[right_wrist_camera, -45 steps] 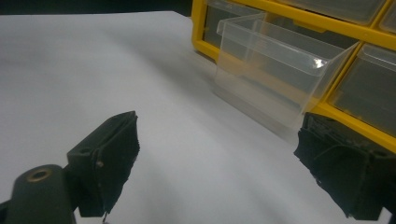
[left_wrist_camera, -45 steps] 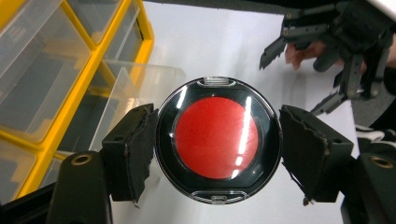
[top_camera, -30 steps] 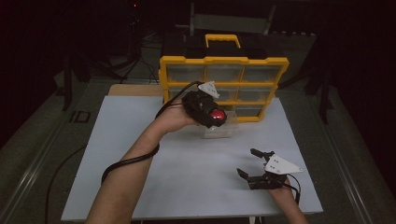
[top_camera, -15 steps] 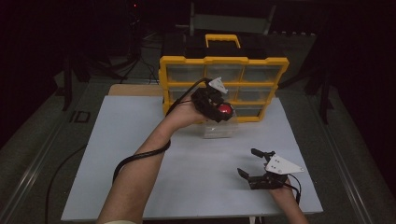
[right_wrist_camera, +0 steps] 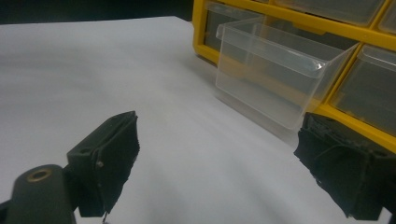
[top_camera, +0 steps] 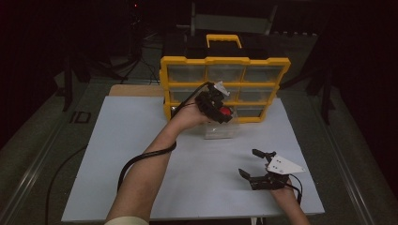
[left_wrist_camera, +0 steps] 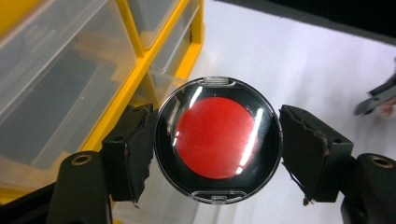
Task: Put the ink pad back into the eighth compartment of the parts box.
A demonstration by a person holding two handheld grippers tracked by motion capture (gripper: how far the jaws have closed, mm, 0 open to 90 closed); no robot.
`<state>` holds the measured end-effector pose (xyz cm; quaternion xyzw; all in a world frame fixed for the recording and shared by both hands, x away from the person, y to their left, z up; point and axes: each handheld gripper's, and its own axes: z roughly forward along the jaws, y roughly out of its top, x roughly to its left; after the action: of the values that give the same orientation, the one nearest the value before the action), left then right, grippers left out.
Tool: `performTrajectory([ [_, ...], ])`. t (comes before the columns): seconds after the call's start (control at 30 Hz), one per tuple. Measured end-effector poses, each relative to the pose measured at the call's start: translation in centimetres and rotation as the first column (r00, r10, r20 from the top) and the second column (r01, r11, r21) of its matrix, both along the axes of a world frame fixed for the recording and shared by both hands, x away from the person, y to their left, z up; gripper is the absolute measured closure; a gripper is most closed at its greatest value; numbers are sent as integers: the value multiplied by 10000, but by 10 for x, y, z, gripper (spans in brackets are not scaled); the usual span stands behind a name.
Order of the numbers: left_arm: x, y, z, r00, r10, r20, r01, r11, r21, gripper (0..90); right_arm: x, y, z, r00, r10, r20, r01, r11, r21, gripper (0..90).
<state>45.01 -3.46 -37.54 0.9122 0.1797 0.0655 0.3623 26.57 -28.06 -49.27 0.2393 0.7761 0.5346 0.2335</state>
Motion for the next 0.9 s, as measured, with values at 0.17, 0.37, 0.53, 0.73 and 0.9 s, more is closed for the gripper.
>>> performTrajectory([
  [0.17, 6, -5, -7, 9999, 96, -117, -93, 9997, 221, 298, 0, -1, 1, 10000, 6, 32, -6, 10000, 31, 126],
  [0.37, 11, -9, -15, 9996, 161, -252, -151, 9991, 397, 297, 0, 0, 0, 10000, 16, 24, -16, 10000, 28, 126],
  [0.53, 16, -10, -23, 9988, 299, -384, -275, 9978, 598, 297, 0, -1, 0, 10000, 17, -13, -17, 10000, 39, 126],
  [0.73, 18, -11, -28, 9992, 196, -344, -173, 9977, 661, 296, 1, -2, 0, 10000, 14, -33, -13, 10000, 71, 126],
  [0.9, 18, -13, -28, 9972, 146, -732, -101, 9981, 609, 62, 1, -2, -1, 10000, 27, -48, -27, 10000, 63, 126],
])
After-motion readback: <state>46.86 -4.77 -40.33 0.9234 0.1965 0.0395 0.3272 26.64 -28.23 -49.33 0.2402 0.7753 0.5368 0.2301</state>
